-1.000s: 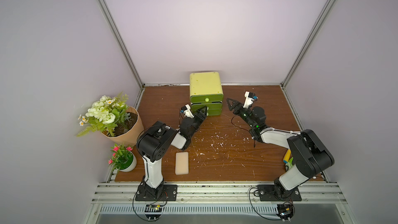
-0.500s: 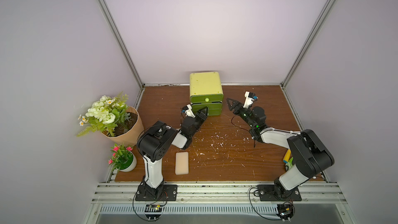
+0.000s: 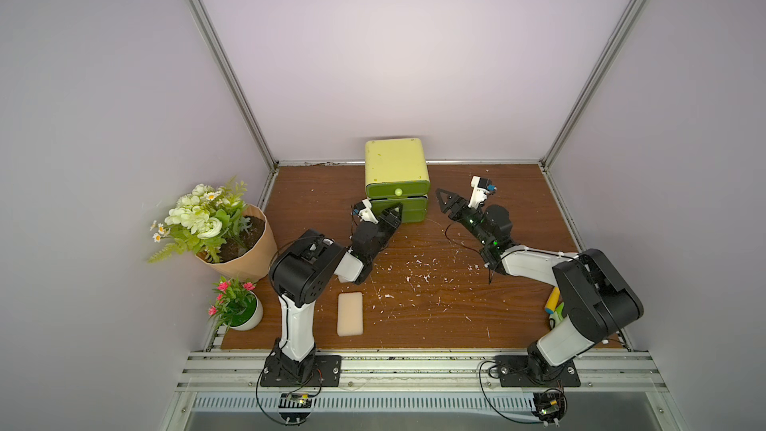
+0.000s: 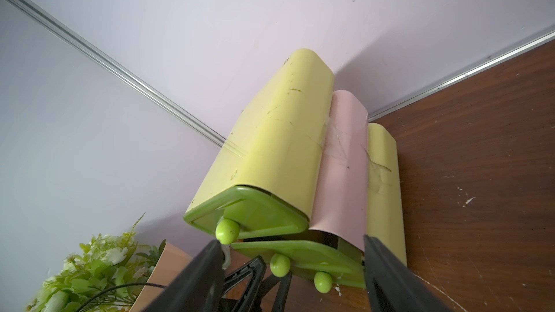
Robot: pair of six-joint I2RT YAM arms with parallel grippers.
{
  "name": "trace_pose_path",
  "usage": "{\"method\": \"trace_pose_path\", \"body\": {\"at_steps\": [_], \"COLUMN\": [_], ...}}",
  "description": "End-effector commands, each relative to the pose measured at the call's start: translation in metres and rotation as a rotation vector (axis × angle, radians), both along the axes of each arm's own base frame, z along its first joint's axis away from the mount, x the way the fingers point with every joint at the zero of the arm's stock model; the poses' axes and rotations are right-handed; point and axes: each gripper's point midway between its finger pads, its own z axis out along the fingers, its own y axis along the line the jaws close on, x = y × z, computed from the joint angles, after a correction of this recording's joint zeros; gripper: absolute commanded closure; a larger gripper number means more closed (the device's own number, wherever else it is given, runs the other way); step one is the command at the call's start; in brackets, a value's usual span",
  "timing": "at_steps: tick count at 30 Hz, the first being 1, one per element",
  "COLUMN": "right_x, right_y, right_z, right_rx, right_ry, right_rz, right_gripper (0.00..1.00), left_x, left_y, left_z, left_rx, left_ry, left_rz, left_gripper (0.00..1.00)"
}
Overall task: Take the sponge out of the drawer
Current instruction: Open the drawer in the storage box.
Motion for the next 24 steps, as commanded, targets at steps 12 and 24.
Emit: {"method": "trace_pose_path", "body": {"at_steps": [12,24], "right_x": [-0.005,-0.006], "right_y": [-0.003,-0.005], "right_z": [0.03,0.029], "right_rx": [0.044,0.043], "right_ry": [-0.083,-0.081], "right_rz": [0.005,0.005], "right_gripper": [0.23,0.23], "left_x": [0.008,-0.009], "left_y": [-0.014,0.005], "left_z": [-0.012,-0.009], "left_rx": [0.009,-0.028], "left_ry": [-0.013,-0.02], "left_rz": [-0.025,0.024], "left_gripper": [0.62,0.8]}}
